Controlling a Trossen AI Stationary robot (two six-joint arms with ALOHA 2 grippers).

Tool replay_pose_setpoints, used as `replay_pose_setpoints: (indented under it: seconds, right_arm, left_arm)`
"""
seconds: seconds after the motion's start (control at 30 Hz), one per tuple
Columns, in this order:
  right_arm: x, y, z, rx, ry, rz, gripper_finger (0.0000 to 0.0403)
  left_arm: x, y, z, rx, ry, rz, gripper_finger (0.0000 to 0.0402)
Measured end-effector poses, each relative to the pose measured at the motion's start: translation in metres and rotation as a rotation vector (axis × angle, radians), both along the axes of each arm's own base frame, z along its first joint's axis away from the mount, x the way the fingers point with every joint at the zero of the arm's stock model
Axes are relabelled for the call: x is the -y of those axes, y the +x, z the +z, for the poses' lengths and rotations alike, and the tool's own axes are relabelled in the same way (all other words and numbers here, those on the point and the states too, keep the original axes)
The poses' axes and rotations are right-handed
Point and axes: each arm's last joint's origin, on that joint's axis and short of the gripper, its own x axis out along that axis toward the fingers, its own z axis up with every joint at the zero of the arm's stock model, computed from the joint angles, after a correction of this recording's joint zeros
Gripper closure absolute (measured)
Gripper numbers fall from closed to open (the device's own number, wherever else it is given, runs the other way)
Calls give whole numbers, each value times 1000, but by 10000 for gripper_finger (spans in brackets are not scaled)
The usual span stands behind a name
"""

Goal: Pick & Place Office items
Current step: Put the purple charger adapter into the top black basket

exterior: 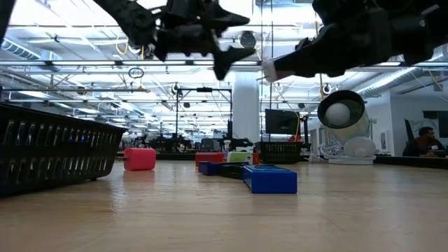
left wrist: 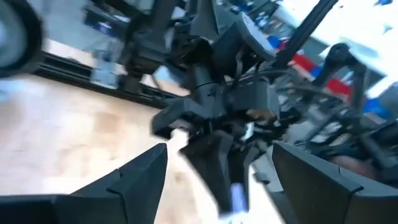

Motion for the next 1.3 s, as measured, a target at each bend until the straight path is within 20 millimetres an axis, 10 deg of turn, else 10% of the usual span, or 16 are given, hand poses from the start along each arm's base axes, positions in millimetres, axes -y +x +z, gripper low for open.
replay_pose_setpoints:
  seconds: [0.37, 0.8, 1.3]
  right_arm:
    - [10, -39, 16, -10, 141, -19, 270]
    - [20, -69, 4, 91, 274, -126, 269]
    - [63, -33, 9, 118, 325, -517, 269]
  left_arm:
    - [16, -67, 50, -66, 384, 362, 105]
    - [9, -129, -8, 124, 386, 597, 105]
    - [-5, -149, -13, 129, 410, 940, 105]
